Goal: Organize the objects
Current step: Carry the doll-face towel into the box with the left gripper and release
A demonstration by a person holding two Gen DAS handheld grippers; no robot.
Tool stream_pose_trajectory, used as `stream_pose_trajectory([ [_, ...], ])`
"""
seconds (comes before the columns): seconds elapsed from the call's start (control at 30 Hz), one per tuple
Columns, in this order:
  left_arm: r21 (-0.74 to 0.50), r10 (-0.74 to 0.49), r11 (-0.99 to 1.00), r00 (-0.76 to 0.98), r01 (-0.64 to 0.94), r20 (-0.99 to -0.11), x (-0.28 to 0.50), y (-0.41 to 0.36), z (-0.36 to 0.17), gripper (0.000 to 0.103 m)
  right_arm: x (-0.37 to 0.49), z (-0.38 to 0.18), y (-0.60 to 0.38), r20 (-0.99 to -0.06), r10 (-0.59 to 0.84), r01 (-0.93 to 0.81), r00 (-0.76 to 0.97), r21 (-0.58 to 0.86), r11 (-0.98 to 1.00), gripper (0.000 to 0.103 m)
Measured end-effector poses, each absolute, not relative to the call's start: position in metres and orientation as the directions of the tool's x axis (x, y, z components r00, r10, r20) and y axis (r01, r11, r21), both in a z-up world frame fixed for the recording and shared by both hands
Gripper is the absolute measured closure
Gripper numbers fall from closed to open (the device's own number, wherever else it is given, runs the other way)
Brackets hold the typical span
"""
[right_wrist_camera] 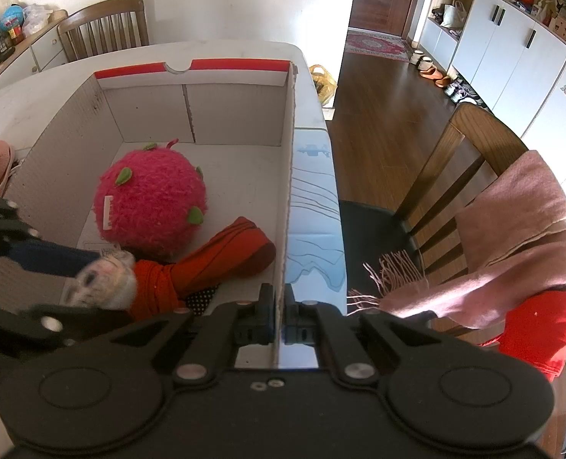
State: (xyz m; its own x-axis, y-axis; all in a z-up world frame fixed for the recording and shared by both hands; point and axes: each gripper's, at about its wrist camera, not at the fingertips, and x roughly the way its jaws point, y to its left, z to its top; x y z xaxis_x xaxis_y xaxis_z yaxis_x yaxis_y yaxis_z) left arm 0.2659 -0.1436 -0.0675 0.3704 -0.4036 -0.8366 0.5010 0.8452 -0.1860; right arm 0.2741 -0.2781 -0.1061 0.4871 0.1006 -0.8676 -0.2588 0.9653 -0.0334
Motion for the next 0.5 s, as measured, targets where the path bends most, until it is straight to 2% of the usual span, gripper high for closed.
stream_pose_trajectory([
  [0.5, -0.164, -0.377, 0.818, 0.3, 0.551, -0.877, 0.271, -0.164, -0.089, 0.063, 0.275, -0.107, -0.276, -0.868, 0.102, -0.257, 0.486, -0.03, 0.966, 0.1],
])
